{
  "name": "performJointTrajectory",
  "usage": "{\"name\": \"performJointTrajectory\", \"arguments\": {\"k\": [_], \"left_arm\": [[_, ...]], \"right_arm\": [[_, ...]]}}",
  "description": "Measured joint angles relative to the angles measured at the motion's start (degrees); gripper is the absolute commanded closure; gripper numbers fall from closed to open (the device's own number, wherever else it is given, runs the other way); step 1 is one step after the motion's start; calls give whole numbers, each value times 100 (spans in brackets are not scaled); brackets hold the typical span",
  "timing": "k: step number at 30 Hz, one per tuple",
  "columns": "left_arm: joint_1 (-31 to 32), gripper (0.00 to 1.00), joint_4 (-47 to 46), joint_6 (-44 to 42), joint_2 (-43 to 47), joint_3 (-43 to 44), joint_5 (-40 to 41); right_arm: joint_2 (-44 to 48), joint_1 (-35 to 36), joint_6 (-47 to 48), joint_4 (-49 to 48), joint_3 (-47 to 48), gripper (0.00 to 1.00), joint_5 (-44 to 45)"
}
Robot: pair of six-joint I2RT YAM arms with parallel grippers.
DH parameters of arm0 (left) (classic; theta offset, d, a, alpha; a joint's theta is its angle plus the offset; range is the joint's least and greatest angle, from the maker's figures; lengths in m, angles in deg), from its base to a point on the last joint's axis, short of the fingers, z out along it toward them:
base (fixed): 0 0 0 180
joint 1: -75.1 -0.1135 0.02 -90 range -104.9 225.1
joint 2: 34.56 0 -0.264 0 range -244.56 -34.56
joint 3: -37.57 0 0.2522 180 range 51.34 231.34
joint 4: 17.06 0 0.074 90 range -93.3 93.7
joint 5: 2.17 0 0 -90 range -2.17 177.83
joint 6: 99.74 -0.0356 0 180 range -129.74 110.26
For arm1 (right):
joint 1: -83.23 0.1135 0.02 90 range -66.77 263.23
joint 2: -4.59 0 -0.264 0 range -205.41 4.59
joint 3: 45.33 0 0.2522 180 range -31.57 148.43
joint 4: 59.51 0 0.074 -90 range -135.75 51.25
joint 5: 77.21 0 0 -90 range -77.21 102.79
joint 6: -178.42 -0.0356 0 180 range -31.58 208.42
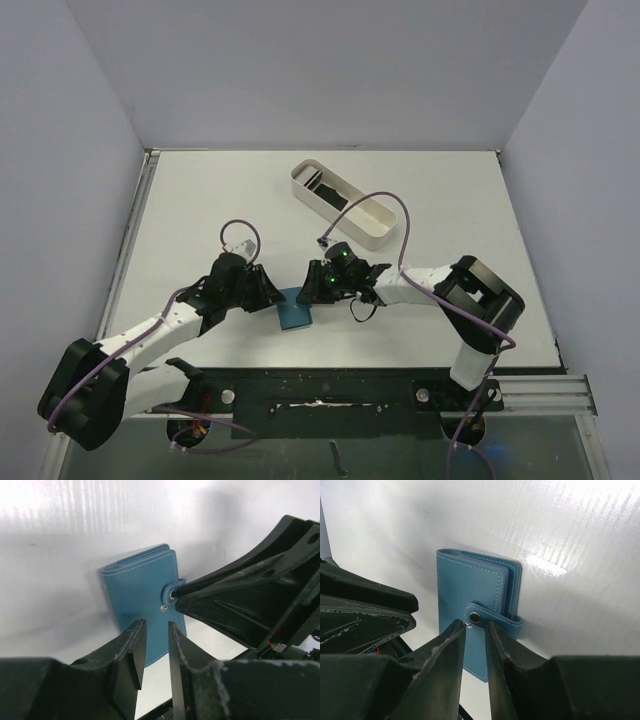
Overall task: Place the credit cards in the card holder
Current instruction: Close the card holder at the center of the board.
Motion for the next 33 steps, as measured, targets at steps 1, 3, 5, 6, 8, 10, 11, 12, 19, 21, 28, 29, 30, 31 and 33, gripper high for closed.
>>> {"name": "performJointTrajectory", "arguments": {"k": [1,3,5,6,8,10,11,12,19,21,28,29,30,31,33], "left_arm": [[-4,76,48,-55,15,2,37],[-9,76,170,-120,11,2,74],[-9,76,251,-203,-26,0,94],[-9,76,258,-225,-55,-4,98],[-9,77,249,-251,-153,-33,92],[-9,77,232,-267,-295,-66,74],[-7,78,214,-271,-378,-79,61],[-7,80,205,-271,-442,-85,48],[-9,86,33,-341,-726,-85,4],[-9,86,11,-356,-761,-81,7],[-9,88,-4,-378,-778,-81,26],[-9,88,-9,-378,-787,-79,28],[-9,87,-7,-378,-787,-76,28],[-9,87,-7,-378,-787,-74,28],[-9,87,0,-376,-785,-70,26]], "right_arm": [[-2,0,9,17,13,76,2],[-28,2,37,72,68,76,2],[-76,9,52,107,129,76,0],[-81,13,61,133,151,76,4],[-81,24,87,179,179,76,15],[-81,24,116,254,214,76,22],[-81,26,144,299,240,76,22],[-81,26,175,348,262,76,24],[-55,28,393,909,535,73,243],[-55,28,442,1010,592,73,302],[-59,35,549,1226,717,73,369],[-59,37,573,1252,745,73,372],[-59,37,592,1272,767,73,372],[-59,39,616,1309,798,74,374],[-59,44,649,1331,846,74,374]]}}
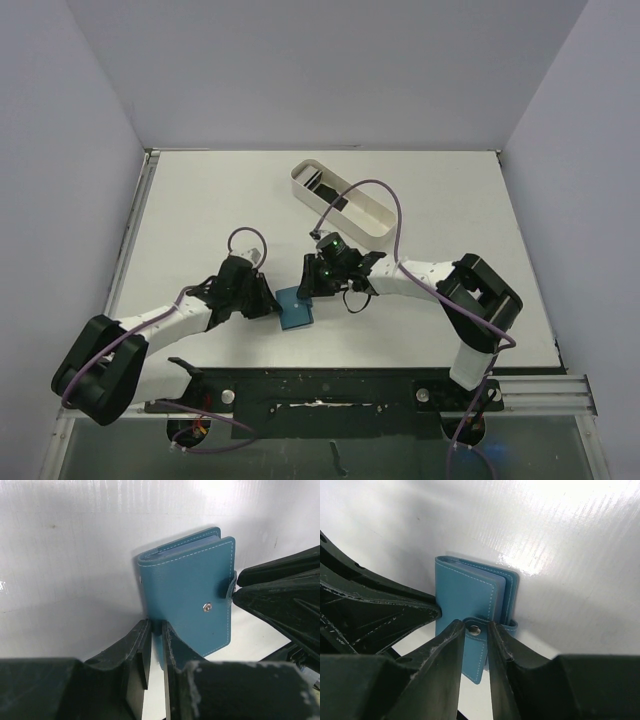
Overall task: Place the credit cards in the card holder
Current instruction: Close the card holder at the center of the board.
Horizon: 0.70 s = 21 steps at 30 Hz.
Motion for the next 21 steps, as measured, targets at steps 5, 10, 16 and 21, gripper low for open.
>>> {"name": "performJointTrajectory", "arguments": {"k": [5,10,16,21], "left_arm": [[2,87,68,39,170,42,-17],[2,87,42,146,446,122,-85],[2,90,-229,216,396,122,-173],[2,92,-413,251,-63,118,-190]], "right_arm": [[0,22,63,35,39,77,31],[-2,33,107,87,39,78,42],[-7,66,136,105,39,78,46],[-22,94,144,107,39,78,42]]}}
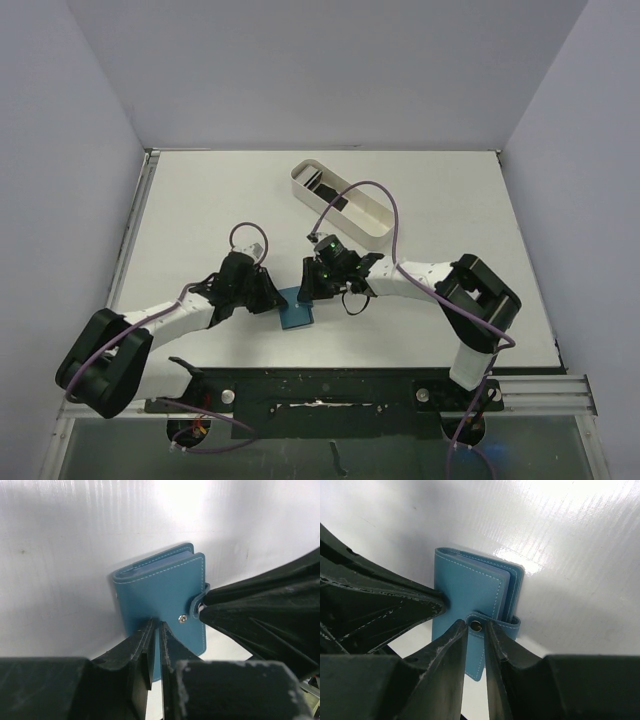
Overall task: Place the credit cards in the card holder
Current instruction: Close the card holder at the center of the board.
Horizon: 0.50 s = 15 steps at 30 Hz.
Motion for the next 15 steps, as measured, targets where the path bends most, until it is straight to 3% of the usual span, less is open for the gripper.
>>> {"name": "performJointTrajectory", "arguments": {"k": [15], "left_arm": [[2,92,-208,39,-245,-9,-44]], "right_arm": [[-96,79,0,-15,17,78,-70]]}}
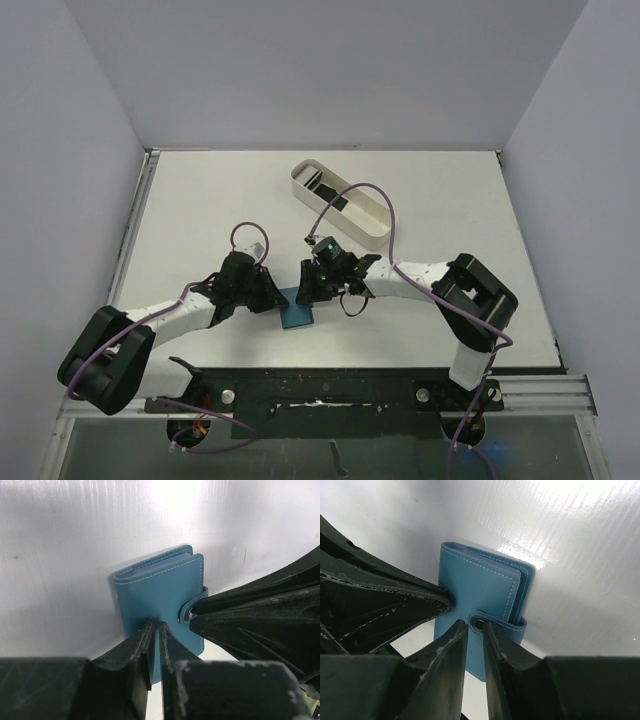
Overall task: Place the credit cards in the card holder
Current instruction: Close the card holder at the center of the board.
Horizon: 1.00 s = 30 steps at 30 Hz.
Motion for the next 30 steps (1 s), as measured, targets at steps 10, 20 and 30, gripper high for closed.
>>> {"name": "performJointTrajectory", "arguments": {"k": [10,20,30], "left_arm": [[2,92,-2,0,-11,0,4],[2,92,-4,-2,-11,0,24],[4,91,-28,-2,-33,0,24]], "right_arm": [[0,9,4,20,22,79,-66],[39,35,39,369,144,74,175],[28,37,48,367,177,73,168]]}}
